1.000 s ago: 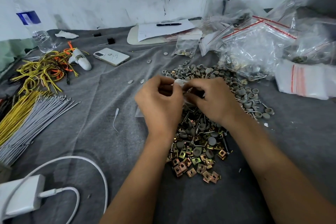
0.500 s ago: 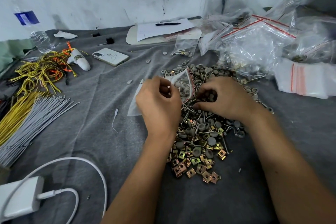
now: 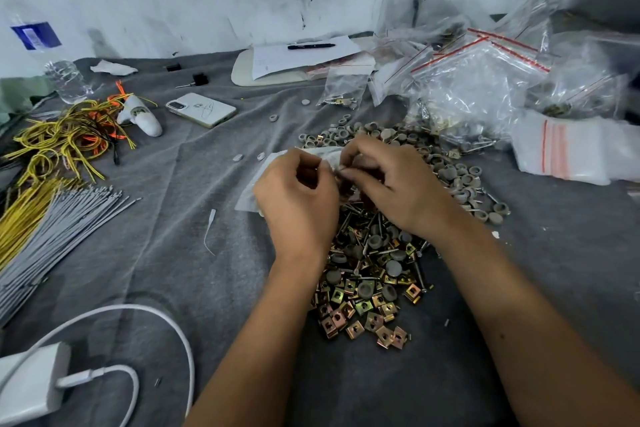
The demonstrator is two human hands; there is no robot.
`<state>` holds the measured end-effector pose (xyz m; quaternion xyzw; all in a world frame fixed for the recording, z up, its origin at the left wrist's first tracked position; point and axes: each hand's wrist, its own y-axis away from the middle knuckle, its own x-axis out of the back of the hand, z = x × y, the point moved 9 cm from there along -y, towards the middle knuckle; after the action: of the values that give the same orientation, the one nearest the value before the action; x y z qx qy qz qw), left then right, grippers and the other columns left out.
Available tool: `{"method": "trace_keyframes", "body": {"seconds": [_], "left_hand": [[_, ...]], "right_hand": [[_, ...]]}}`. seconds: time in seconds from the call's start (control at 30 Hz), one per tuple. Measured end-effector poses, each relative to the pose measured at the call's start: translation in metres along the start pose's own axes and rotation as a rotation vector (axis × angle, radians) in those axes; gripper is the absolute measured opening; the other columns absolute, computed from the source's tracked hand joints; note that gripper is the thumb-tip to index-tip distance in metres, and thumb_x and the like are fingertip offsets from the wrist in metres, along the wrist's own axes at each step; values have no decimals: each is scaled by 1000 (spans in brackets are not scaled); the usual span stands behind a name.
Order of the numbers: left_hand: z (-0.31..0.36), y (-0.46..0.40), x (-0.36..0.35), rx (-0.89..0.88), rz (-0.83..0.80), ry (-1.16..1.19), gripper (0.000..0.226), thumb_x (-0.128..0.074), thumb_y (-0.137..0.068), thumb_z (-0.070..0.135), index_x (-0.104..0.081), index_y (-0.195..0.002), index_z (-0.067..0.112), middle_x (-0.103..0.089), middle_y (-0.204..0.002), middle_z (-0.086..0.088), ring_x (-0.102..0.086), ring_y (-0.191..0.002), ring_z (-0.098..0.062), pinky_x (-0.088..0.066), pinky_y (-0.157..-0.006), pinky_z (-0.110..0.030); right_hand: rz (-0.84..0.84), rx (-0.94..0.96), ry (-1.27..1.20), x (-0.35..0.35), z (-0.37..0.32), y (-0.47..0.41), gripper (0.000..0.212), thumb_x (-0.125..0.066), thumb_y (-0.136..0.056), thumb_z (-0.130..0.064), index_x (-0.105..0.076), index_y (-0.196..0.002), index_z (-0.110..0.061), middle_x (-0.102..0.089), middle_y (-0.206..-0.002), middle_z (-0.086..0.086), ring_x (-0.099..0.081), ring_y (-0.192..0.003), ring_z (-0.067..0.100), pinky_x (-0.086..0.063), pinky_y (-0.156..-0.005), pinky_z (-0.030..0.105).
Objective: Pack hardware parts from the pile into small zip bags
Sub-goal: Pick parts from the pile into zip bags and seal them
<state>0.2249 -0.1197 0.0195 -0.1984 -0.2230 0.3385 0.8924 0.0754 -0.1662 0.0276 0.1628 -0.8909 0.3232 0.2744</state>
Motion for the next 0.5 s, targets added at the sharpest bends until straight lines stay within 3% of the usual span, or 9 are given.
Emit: {"method": "trace_keyframes", "body": {"seconds": [0.1, 0.27, 0.43, 0.5], "left_hand": [[4, 1, 5, -10, 41, 19, 13, -74, -87, 13, -71, -76, 20, -67, -68, 12, -66, -66, -4, -57, -65, -30], [9, 5, -1, -48, -3, 19, 13, -73, -87, 9, -70, -75, 14, -68, -68, 6, -66, -65, -11, -56, -62, -39], [6, 3, 4, -30, 34, 20, 14, -72, -86, 7, -70, -75, 15, -67, -68, 5, -65, -65, -14, -56, -63, -41], [4, 2, 7, -17, 55, 18, 14, -71, -87, 8, -70, -75, 16, -67, -69, 6, -65, -65, -12, -57, -63, -40]], "right_hand": [[24, -40, 44, 0, 7, 0, 10, -72, -95, -19, -66, -103, -20, -78, -89, -8, -73, -83, 0, -59, -75, 25], [109, -69, 131, 3, 11, 0, 17, -84, -85, -21, -73, -98, -19, -74, -82, -8, -71, -74, 6, -61, -72, 36], [424, 0, 39, 41, 6, 5, 8, -74, -93, -13, -73, -100, -14, -73, -89, -5, -69, -74, 1, -54, -64, 17], [463, -8, 78, 51, 9, 7, 8, -71, -94, -14, -73, -102, -15, -72, -91, -7, -67, -76, 1, -54, -66, 17]]}}
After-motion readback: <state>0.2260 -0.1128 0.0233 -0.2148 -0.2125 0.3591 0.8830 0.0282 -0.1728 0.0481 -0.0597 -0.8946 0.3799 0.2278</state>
